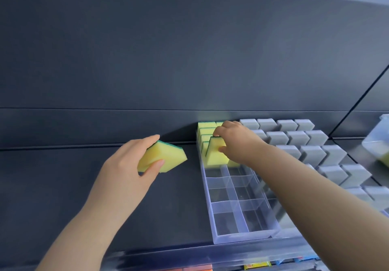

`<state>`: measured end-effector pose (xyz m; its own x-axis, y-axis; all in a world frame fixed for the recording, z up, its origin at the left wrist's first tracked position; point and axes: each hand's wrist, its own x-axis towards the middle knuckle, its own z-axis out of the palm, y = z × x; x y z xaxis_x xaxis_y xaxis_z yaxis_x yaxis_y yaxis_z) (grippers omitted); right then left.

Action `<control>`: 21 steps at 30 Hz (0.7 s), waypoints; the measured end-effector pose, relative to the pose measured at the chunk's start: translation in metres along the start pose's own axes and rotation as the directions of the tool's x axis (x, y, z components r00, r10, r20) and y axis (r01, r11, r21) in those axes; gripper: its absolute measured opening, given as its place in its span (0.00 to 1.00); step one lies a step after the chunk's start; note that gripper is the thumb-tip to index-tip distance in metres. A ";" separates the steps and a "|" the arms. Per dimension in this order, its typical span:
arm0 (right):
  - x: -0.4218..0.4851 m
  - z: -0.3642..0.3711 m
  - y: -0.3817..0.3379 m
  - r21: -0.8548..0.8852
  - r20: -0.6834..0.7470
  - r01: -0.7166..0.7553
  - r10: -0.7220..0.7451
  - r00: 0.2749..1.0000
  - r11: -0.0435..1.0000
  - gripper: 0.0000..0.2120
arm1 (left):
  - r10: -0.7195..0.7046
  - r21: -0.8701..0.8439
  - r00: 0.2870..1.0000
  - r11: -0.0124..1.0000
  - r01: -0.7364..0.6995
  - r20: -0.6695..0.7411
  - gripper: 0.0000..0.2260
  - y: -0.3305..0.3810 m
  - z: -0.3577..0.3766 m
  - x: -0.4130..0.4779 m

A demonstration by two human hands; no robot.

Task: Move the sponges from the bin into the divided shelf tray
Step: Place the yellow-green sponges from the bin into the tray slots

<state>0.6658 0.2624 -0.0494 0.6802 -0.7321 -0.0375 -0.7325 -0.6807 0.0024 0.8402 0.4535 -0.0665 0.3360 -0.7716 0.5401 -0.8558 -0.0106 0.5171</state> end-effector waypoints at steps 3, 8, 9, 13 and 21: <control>0.004 -0.001 -0.002 -0.024 0.013 0.023 -0.022 1.000 0.999 0.18 | 0.002 0.021 1.000 1.000 -0.002 -0.003 0.21 0.000 -0.001 0.000; 0.006 0.001 -0.006 -0.056 0.058 0.066 -0.063 0.996 0.996 0.18 | -0.002 0.018 1.000 1.000 0.002 -0.005 0.21 0.001 -0.003 0.000; 0.006 0.001 -0.006 -0.064 0.065 0.073 -0.069 0.995 0.995 0.18 | -0.005 0.014 1.000 1.000 0.005 -0.004 0.21 0.001 -0.003 0.000; 0.006 0.008 -0.005 -0.083 0.063 0.099 -0.094 0.994 0.992 0.17 | -0.007 0.010 1.000 1.000 0.008 -0.012 0.21 0.003 -0.002 0.002; 0.006 0.032 -0.005 -0.309 0.008 0.223 -0.232 0.973 0.925 0.15 | -0.014 0.022 1.000 1.000 0.014 -0.007 0.21 0.006 0.003 0.001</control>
<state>0.6724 0.2622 -0.0821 0.8311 -0.5543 -0.0454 -0.5173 -0.8004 0.3029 0.8345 0.4504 -0.0647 0.3502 -0.7671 0.5375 -0.8597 -0.0354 0.5096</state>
